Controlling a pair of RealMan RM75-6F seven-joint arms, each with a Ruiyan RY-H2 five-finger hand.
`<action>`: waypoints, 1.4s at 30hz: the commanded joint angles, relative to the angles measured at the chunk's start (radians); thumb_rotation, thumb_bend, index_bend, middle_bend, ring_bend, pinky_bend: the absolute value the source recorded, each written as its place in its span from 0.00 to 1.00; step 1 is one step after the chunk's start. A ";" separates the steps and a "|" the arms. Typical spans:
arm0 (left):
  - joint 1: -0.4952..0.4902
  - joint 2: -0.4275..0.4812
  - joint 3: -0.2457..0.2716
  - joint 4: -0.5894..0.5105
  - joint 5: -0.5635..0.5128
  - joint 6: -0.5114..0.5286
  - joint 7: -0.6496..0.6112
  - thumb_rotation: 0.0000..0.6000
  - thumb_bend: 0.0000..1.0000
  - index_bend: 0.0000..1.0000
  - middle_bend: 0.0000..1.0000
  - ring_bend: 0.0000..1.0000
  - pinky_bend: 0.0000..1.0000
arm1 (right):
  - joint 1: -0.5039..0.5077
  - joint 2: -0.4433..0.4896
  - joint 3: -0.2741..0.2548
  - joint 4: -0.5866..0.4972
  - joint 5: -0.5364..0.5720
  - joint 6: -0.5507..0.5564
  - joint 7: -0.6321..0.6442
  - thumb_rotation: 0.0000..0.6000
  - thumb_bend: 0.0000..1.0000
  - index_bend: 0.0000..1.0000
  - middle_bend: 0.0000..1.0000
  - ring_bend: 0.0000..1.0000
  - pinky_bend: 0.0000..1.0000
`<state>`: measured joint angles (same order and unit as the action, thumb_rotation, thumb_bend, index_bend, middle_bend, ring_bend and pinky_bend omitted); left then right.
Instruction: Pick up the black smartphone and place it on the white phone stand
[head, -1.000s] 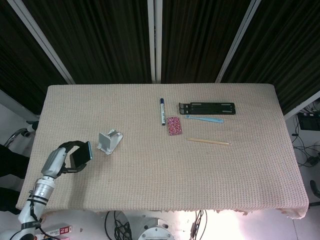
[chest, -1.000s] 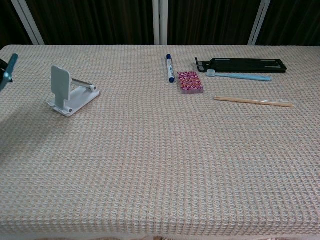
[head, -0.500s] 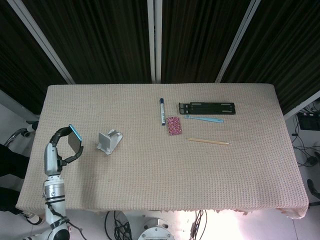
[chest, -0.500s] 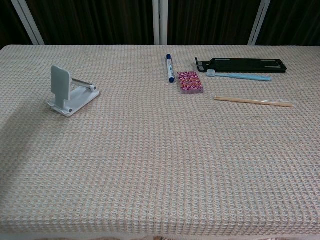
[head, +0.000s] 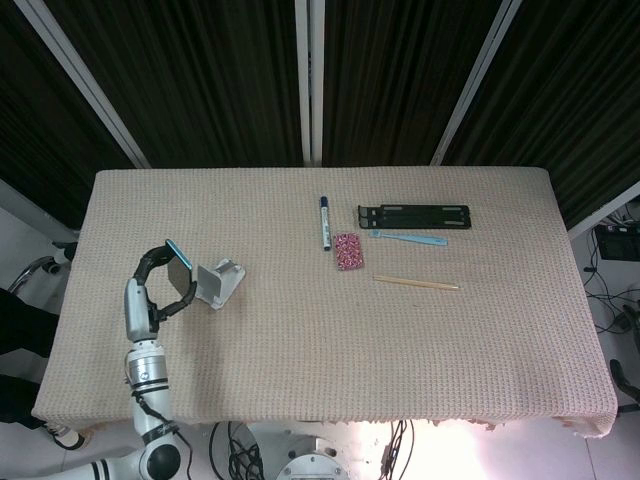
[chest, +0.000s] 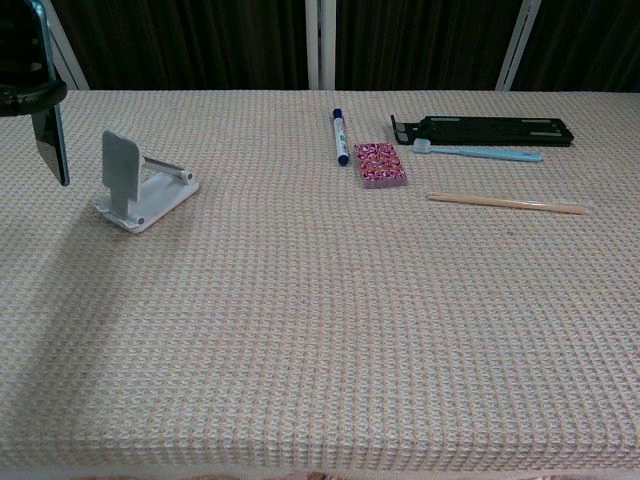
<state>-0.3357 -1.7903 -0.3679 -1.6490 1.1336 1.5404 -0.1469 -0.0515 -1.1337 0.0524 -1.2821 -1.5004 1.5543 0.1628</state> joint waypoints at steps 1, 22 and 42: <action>-0.017 -0.044 -0.020 0.034 -0.017 -0.003 0.013 1.00 0.34 0.58 0.70 0.29 0.16 | 0.000 0.001 0.000 0.000 0.000 0.002 0.000 1.00 0.31 0.00 0.00 0.00 0.00; -0.053 -0.199 -0.083 0.204 -0.054 -0.029 -0.027 1.00 0.34 0.59 0.70 0.29 0.16 | -0.011 0.004 0.001 0.021 0.010 0.007 0.022 1.00 0.31 0.00 0.00 0.00 0.00; -0.049 -0.260 -0.092 0.230 -0.041 -0.034 -0.044 1.00 0.34 0.59 0.70 0.29 0.16 | -0.010 0.005 0.000 0.033 0.013 -0.002 0.037 1.00 0.31 0.00 0.00 0.00 0.00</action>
<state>-0.3845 -2.0500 -0.4596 -1.4188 1.0925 1.5070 -0.1907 -0.0610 -1.1288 0.0527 -1.2497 -1.4876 1.5530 0.1994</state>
